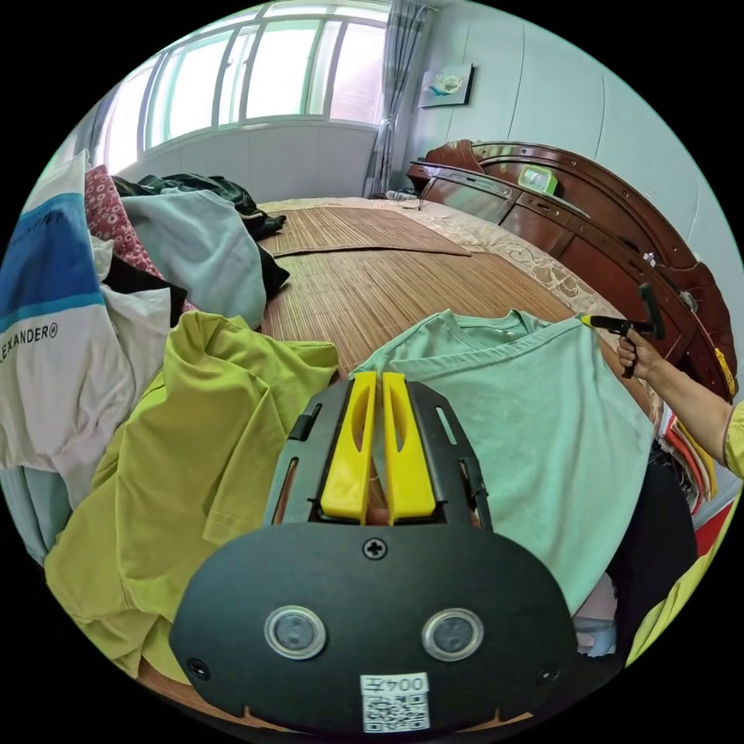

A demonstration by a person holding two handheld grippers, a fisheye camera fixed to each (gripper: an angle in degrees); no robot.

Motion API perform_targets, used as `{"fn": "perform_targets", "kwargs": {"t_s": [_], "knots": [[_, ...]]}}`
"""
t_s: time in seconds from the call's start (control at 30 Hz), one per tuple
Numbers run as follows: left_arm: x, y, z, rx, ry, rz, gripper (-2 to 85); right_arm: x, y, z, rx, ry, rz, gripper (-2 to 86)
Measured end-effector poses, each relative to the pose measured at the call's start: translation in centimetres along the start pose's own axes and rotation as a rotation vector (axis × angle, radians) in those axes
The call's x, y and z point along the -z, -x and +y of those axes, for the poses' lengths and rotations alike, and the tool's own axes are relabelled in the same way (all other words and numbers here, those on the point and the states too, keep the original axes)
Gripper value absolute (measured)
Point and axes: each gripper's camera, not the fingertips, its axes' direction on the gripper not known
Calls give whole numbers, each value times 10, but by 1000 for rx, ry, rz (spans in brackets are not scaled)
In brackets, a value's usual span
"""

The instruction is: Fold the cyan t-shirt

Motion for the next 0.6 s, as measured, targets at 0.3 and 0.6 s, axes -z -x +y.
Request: {"fn": "perform_targets", "kwargs": {"t_s": [0.3,0.6], "knots": [[47,-6,-11,4,-56,7,13,20,84,19,189,-125,213,-2],[96,-14,-62,-36,-133,-22,12,24,54,4,111,-162,122,4]]}}
